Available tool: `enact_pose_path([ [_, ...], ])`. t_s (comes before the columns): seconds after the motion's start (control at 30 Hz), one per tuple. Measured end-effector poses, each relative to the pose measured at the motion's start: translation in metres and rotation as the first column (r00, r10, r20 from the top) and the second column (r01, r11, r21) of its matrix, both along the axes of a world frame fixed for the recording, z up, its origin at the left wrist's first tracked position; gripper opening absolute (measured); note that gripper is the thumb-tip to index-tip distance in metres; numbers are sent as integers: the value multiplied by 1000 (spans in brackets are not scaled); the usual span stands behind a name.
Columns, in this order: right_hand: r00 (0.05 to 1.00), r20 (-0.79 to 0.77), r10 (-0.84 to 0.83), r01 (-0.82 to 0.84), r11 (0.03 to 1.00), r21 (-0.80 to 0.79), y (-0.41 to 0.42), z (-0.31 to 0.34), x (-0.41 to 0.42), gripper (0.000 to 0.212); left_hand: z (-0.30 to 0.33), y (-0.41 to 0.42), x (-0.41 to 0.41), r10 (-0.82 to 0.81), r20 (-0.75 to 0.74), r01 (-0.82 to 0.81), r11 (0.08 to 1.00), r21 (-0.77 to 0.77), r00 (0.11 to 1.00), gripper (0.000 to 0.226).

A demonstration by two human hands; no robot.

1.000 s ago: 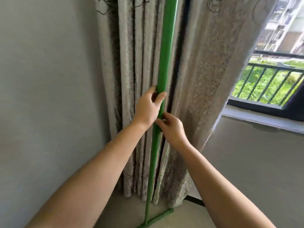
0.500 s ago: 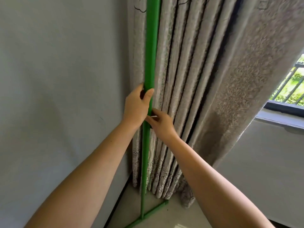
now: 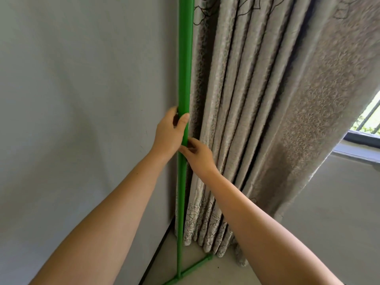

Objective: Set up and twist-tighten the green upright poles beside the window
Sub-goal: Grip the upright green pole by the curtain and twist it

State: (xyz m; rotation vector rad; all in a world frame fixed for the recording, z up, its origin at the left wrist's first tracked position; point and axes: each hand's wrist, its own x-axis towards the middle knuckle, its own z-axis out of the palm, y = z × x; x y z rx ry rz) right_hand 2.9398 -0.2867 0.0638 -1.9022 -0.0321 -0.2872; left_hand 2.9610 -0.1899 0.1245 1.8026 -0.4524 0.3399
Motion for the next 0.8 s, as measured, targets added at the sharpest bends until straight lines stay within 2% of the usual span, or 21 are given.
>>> enact_pose_path([
  [0.1,1000,-12,28,-28,1000,-7,-1,-1,-2,33,0,2,-2,-29,-8,29,1000,-5,1000,27],
  [0.27,997,-54,61,-63,998,-27,-12,-1,-35,61,-8,13,-23,-134,-45,134,991,-9,990,47],
  [0.37,998,-43,35,-38,997,-61,-32,-14,-82,60,-31,27,-47,-86,-75,86,996,-3,994,50],
  [0.43,998,-62,3,-6,999,-54,-44,-31,-121,59,-56,37,-69,-113,-102,114,993,3,988,47],
  [0.63,955,-117,-273,281,958,58,-70,-101,-255,58,-138,55,-155,-309,-284,324,946,8,908,37],
  [0.8,814,-240,-528,561,822,95,-68,-136,-368,61,-191,50,-217,-389,-431,427,904,-11,814,38],
])
